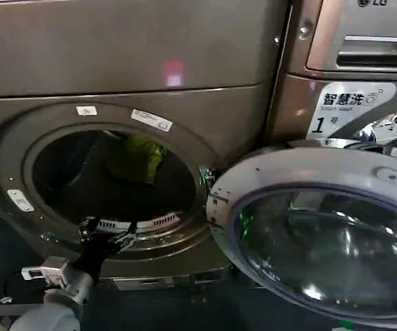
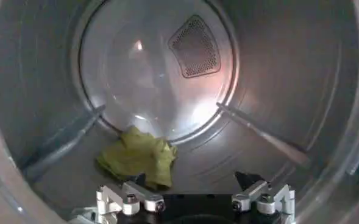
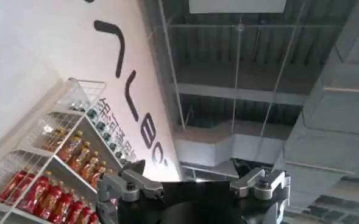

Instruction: Grasp the clothes from the dryer.

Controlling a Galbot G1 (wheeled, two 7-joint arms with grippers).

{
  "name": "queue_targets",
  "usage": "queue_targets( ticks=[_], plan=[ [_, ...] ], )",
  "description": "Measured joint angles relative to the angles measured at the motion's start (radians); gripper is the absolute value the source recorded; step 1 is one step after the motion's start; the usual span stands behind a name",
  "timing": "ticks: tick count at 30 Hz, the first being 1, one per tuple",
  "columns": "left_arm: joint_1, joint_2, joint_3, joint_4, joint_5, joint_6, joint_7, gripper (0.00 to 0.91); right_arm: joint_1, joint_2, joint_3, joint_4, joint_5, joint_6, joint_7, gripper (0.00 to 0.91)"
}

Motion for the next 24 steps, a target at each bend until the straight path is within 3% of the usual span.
queue_targets(
  ticks=[24],
  plan=[
    [-0.011, 0.012, 0.013, 0.009, -0.005, -0.002, 0.001, 0.907, -0.039, 0.02, 0.05, -0.012, 0.005, 0.003, -0.005, 0.907]
  ],
)
